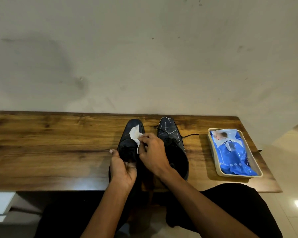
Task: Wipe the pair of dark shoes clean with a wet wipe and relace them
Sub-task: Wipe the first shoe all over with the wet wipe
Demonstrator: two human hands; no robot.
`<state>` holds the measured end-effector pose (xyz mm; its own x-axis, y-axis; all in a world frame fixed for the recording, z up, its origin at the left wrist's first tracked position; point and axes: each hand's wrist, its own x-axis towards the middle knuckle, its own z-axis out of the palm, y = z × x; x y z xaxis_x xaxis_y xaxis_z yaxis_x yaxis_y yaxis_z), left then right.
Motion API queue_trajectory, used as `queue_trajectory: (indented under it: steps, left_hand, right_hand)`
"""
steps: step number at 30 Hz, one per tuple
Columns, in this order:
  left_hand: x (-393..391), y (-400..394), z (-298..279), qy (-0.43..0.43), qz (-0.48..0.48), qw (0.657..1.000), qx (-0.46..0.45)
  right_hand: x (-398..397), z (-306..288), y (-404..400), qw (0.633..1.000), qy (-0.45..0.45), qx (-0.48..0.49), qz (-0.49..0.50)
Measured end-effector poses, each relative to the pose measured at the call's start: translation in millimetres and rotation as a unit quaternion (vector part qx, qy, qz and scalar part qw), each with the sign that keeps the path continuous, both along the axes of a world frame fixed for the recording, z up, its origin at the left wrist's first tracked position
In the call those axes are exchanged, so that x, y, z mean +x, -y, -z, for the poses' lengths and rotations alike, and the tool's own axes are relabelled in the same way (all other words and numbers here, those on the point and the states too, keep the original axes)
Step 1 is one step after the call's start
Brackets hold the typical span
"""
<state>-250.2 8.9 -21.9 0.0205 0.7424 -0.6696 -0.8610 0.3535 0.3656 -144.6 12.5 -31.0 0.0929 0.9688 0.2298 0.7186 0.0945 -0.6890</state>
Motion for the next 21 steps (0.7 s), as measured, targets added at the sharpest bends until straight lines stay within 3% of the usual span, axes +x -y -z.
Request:
queue_trajectory:
  steps: [10, 16, 19, 21]
  left_hand:
    - [0.3, -5.5, 10.8, -0.030, -0.029, 0.999, -0.010]
    - [1.9, 0.8, 5.7, -0.066, 0.063, 0.993, 0.071]
    - [3.1, 4.6, -1.5, -0.166, 0.158, 0.972, 0.051]
    - [-0.2, 7.8, -5.4, -0.285, 0.243, 0.925, 0.059]
  right_hand:
    - [-6.7, -10.5, 67.9, 0.970, -0.032, -0.238, -0.039]
    - [-6.6, -3.3, 64.6, 0.959, -0.078, -0.274, -0.017]
    - [-5.7, 1.8, 49.0, 0.962, -0.099, -0.253, 0.020]
    - [-6.0, 4.3, 41.2, 0.961, -0.112, -0.250, 0.030]
